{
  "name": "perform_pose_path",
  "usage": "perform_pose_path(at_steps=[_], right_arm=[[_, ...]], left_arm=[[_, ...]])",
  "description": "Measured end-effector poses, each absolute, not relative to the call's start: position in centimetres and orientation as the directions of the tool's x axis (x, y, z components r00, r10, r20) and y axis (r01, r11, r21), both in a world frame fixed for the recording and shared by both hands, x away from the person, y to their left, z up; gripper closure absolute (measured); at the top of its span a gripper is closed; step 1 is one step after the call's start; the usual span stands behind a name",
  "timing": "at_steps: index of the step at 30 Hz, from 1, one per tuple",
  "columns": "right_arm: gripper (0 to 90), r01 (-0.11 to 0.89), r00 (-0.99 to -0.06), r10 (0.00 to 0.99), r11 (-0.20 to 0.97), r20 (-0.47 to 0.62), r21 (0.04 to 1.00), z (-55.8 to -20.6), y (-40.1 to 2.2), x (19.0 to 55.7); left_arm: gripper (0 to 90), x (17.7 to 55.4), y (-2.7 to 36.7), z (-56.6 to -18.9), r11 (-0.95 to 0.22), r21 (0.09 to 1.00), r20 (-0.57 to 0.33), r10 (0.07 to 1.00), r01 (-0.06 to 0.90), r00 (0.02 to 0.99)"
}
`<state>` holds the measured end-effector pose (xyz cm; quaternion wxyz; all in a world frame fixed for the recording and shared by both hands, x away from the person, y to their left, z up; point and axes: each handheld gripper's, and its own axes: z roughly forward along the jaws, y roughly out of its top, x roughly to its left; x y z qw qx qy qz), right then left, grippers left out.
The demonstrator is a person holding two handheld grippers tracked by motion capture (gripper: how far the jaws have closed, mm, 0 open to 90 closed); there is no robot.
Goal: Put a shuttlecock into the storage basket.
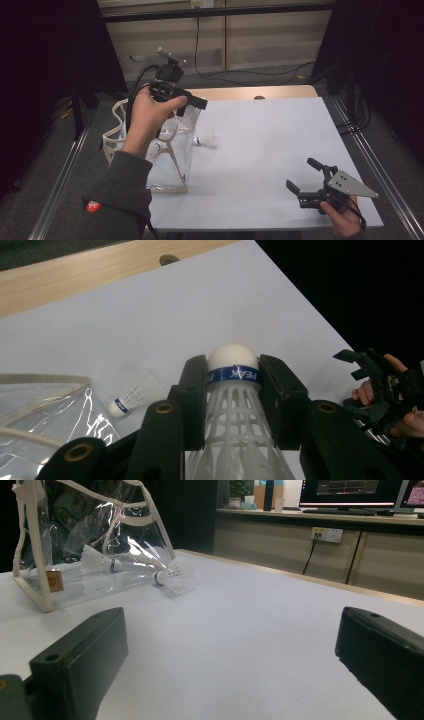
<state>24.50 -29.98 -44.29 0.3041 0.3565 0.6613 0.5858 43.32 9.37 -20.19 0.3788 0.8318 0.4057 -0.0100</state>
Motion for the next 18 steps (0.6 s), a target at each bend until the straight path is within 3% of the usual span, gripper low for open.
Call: perform_pose_path(at_steps=[18], right_arm=[[0.3,0.114,-0.561,0.828,0.061,0.014,0.992,-44.29,-29.98,24.51]], left_arm=[[65.4,43.58,9.82,-19.65,-0.377,0.624,-0.319,0.677,0.684,0.663]])
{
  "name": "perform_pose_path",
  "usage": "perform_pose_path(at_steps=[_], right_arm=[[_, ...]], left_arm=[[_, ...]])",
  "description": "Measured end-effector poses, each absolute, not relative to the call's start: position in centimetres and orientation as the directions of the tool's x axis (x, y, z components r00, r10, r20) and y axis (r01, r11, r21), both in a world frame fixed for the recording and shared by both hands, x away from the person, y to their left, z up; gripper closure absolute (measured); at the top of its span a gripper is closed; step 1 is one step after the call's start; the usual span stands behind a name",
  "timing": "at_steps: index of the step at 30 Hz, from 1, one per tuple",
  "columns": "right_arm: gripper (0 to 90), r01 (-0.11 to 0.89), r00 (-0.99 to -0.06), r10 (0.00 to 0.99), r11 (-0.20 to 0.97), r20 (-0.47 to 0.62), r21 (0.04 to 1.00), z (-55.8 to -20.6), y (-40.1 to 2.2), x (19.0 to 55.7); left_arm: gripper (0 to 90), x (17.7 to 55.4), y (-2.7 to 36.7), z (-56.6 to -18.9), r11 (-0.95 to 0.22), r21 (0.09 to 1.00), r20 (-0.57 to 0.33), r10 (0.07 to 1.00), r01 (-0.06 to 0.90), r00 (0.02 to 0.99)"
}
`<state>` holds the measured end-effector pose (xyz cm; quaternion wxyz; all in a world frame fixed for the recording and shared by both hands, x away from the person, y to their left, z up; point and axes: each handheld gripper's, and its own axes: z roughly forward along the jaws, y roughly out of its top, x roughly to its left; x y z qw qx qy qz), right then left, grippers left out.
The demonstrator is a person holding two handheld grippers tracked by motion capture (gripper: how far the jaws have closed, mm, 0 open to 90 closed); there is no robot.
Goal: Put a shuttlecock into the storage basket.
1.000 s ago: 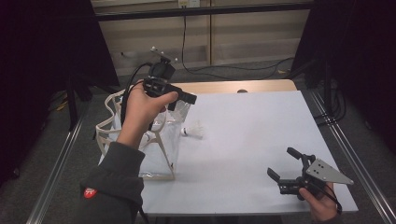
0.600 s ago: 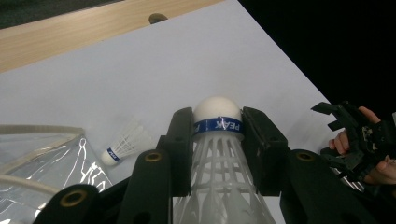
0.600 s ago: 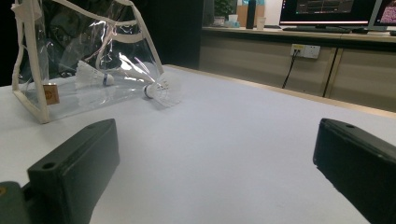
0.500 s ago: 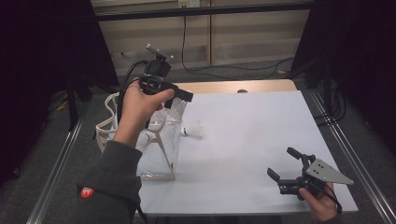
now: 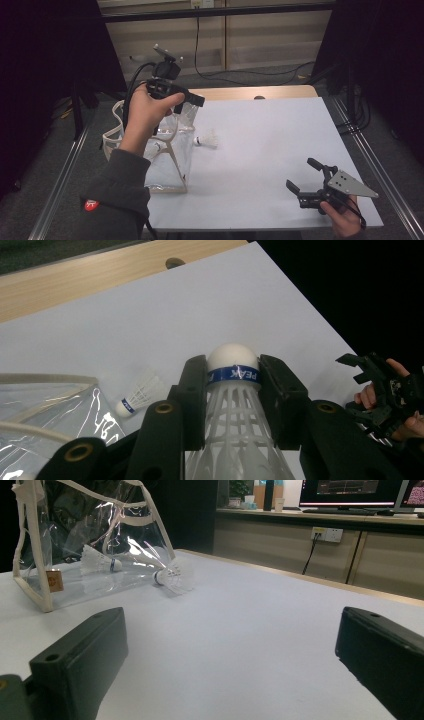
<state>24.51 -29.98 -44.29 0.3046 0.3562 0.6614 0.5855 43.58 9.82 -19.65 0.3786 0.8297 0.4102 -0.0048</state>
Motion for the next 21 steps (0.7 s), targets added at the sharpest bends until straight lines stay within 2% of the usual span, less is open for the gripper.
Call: perform_pose_path(at_steps=[21], right_arm=[[0.3,0.115,-0.562,0.827,0.061,0.014,0.991,-44.30,-29.96,24.52]], left_arm=[[65.4,43.85,10.65,-19.05,-0.362,0.630,-0.312,0.693,0.687,0.650]])
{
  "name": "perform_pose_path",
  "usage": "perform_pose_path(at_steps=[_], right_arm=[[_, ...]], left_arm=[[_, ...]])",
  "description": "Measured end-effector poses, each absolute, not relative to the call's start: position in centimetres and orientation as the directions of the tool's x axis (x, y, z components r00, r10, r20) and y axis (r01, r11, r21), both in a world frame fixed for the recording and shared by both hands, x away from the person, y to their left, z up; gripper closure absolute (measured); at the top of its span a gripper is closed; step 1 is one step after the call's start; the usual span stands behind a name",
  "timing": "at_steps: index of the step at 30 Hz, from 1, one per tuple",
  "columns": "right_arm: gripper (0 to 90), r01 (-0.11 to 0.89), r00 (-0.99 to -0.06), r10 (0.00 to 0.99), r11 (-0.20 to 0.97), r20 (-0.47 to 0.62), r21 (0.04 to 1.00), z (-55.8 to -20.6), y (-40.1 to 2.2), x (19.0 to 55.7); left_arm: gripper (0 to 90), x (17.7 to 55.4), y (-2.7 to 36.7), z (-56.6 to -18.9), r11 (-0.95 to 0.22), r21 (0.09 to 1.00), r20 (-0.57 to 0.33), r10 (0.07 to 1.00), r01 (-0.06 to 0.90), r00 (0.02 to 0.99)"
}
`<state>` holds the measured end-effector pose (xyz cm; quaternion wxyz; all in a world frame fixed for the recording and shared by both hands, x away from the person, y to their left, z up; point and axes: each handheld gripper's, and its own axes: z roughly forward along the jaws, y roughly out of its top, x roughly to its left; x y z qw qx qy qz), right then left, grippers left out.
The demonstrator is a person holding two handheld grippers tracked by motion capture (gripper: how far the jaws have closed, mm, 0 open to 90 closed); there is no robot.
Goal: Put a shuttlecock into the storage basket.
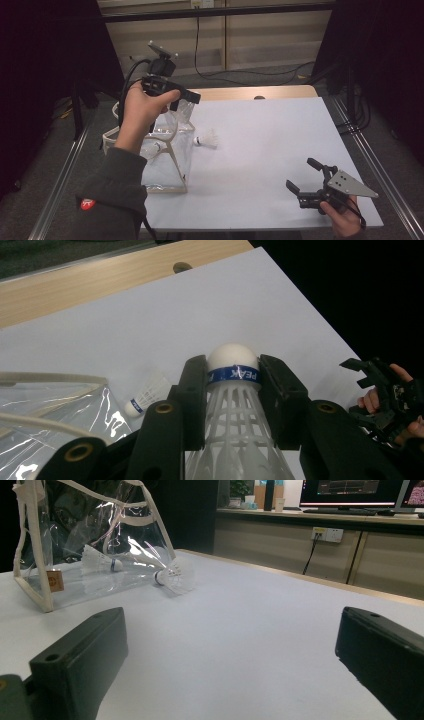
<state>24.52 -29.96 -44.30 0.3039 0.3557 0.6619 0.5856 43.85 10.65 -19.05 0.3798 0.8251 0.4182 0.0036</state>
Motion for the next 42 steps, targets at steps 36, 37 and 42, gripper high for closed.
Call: perform_pose_path(at_steps=[36,37,42], right_arm=[[0.3,0.114,-0.563,0.827,0.061,0.014,0.992,-44.3,-30.0,24.5],[0.3,0.114,-0.563,0.826,0.061,0.014,0.992,-44.3,-30.0,24.5],[0.3,0.114,-0.563,0.826,0.061,0.014,0.992,-44.3,-30.0,24.5]], left_arm=[[65.4,44.2,13.0,-18.6,-0.339,0.636,-0.299,0.720,0.693,0.626],[65.4,44.2,13.1,-18.6,-0.338,0.636,-0.298,0.721,0.694,0.625],[65.4,44.3,13.4,-18.6,-0.334,0.636,-0.299,0.724,0.695,0.622]])
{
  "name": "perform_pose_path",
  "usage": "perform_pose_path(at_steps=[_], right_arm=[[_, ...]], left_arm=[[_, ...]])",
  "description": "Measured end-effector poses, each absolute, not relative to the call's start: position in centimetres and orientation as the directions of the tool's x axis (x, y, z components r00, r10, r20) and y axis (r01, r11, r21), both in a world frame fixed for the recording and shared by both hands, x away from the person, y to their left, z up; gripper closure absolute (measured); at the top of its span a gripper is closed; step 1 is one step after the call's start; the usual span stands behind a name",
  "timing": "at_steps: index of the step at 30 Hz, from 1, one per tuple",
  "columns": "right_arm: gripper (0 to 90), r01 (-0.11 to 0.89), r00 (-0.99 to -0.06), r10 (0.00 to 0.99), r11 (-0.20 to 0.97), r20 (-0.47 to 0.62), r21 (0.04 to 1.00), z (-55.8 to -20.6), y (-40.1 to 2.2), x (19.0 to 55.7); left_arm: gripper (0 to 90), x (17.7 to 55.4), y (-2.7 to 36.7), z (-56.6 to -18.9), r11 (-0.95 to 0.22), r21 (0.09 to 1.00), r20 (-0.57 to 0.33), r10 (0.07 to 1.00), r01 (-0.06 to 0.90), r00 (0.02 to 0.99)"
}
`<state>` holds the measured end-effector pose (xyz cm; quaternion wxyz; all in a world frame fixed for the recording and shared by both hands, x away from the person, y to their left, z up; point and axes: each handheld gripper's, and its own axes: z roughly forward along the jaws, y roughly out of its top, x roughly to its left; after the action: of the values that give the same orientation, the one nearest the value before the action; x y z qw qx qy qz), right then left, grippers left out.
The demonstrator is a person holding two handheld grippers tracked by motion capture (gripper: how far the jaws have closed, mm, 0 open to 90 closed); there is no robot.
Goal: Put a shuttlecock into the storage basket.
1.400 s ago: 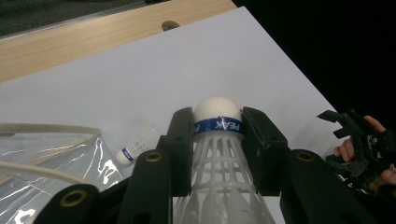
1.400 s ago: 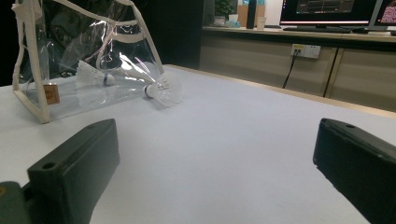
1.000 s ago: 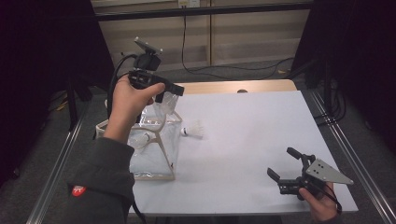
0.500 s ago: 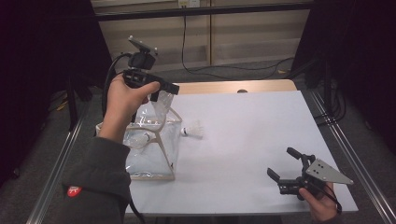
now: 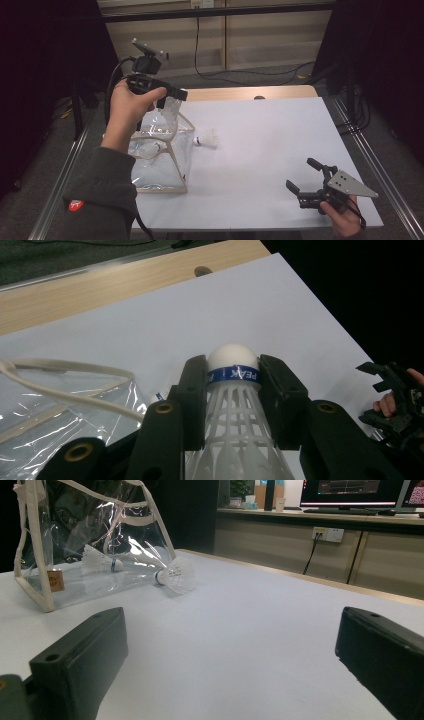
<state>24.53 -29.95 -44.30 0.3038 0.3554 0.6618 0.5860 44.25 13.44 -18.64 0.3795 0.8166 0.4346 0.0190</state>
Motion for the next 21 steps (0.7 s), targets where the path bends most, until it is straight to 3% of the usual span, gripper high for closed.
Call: perform_pose_path(at_steps=[21], right_arm=[[0.4,0.112,-0.565,0.825,0.061,0.014,0.992,-44.3,-29.9,24.5]], left_arm=[[65.4,44.4,14.8,-19.0,-0.319,0.635,-0.290,0.747,0.704,0.599]])
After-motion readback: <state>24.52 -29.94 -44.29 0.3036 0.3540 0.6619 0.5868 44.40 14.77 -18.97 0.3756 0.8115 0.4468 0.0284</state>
